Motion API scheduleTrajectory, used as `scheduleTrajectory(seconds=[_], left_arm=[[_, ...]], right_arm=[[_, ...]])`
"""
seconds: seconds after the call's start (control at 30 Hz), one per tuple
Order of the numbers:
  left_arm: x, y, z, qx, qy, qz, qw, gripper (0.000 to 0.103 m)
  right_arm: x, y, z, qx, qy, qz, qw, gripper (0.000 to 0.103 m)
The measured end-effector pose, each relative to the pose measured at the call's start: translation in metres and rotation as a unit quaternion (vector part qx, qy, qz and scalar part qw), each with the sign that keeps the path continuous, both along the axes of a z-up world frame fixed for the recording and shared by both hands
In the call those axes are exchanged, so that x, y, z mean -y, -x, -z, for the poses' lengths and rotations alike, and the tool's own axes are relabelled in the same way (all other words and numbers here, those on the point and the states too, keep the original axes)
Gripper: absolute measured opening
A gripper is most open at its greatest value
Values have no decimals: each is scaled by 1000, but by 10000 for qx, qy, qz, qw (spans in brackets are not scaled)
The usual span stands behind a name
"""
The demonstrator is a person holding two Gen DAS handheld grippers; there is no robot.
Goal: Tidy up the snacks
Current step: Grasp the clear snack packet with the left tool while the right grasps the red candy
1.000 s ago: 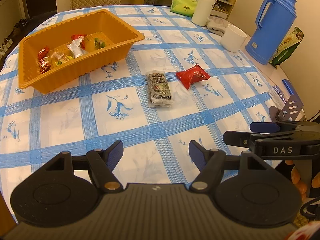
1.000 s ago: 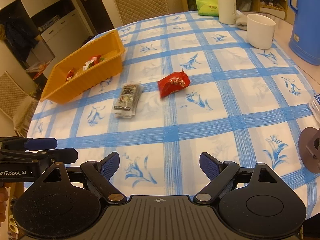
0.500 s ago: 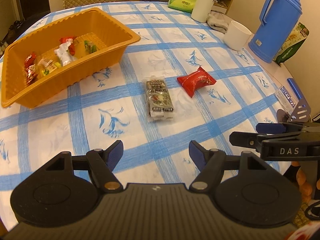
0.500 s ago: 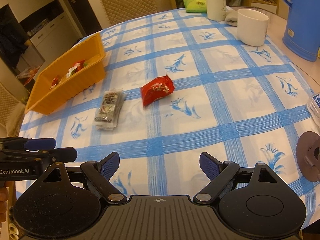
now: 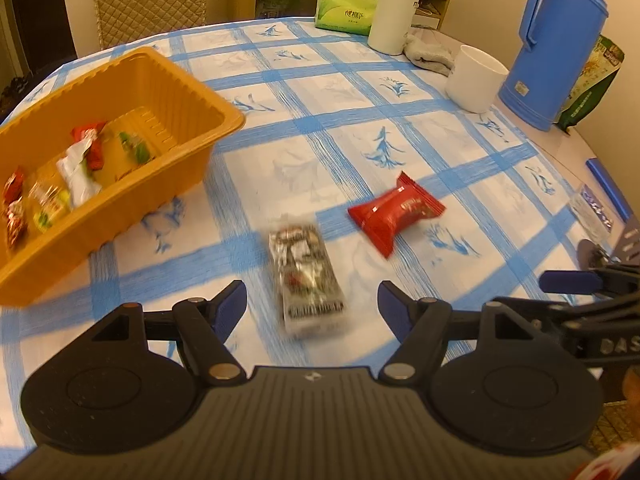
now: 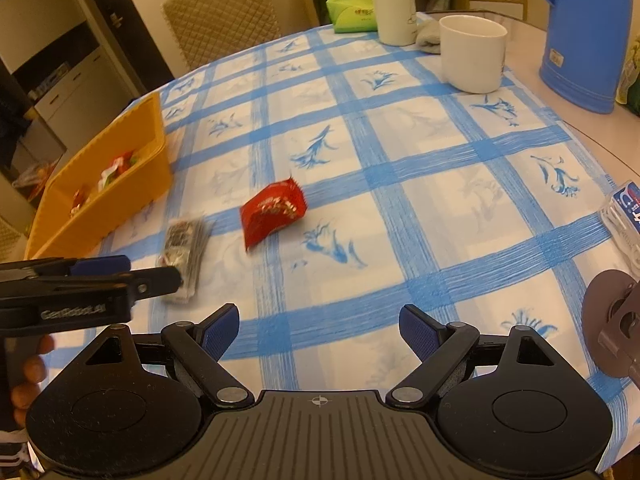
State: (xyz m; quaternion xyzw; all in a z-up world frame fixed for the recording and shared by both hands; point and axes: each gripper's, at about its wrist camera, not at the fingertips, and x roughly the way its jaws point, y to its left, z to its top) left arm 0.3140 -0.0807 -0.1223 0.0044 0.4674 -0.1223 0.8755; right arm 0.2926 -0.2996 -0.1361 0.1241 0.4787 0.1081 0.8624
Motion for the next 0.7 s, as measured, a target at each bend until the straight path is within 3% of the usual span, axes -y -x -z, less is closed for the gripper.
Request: scheduleTrajectory(seconds=[0.17, 0.5, 0.57, 0.7], left_arm=[[5, -17, 10, -34, -108, 56, 9999, 66], [0, -28, 23, -230, -142, 51, 9996, 38], [-3, -27, 22, -214, -169, 20, 9996, 38], [-18, -26, 21, -245, -164, -183, 9994, 37]], right_arm=[[1, -6, 0, 35, -22, 74, 10000, 87], [-10, -17, -3, 186, -90, -17, 9998, 86], [-14, -21, -3, 228, -122, -86, 9996, 86], [-25, -30, -2, 271, -186, -234, 9992, 72]])
